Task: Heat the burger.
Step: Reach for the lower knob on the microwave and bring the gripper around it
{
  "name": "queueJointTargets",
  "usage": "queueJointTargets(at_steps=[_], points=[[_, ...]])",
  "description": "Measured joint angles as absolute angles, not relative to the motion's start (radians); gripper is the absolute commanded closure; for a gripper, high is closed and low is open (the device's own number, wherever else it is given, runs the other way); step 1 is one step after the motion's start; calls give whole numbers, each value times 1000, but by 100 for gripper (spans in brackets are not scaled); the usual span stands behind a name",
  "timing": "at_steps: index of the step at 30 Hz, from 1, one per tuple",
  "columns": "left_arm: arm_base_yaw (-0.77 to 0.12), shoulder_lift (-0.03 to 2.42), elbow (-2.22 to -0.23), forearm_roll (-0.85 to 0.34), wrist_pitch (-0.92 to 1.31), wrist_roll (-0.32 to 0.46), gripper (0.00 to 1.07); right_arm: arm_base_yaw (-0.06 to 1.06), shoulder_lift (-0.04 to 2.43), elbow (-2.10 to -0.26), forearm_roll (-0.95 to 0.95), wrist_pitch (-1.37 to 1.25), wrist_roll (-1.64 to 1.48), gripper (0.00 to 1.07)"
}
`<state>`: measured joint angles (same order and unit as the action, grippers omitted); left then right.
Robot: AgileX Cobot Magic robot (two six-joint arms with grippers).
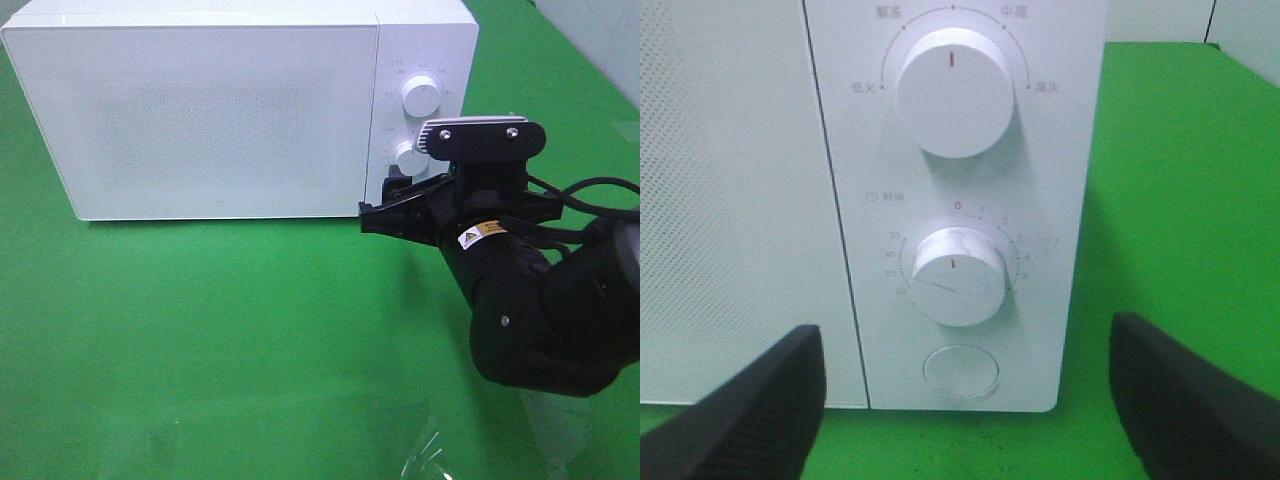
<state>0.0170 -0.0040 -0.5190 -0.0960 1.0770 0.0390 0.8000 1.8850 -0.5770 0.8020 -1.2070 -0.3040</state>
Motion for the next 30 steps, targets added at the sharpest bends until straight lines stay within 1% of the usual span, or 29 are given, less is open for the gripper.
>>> queueJointTargets(at_steps=[5,9,11,30], points=[[17,-4,-519,-96,1077,39,10,752,1939,-639,751,-1207,-303,31],[17,-4,-519,-96,1077,39,10,734,1961,-668,726,-1207,-294,31],[17,-4,-519,-96,1077,39,10,710,1994,-713,698,-1207,-288,31],[17,-4,-519,-96,1077,39,10,675,2088,-814,692,-1195,-288,31]])
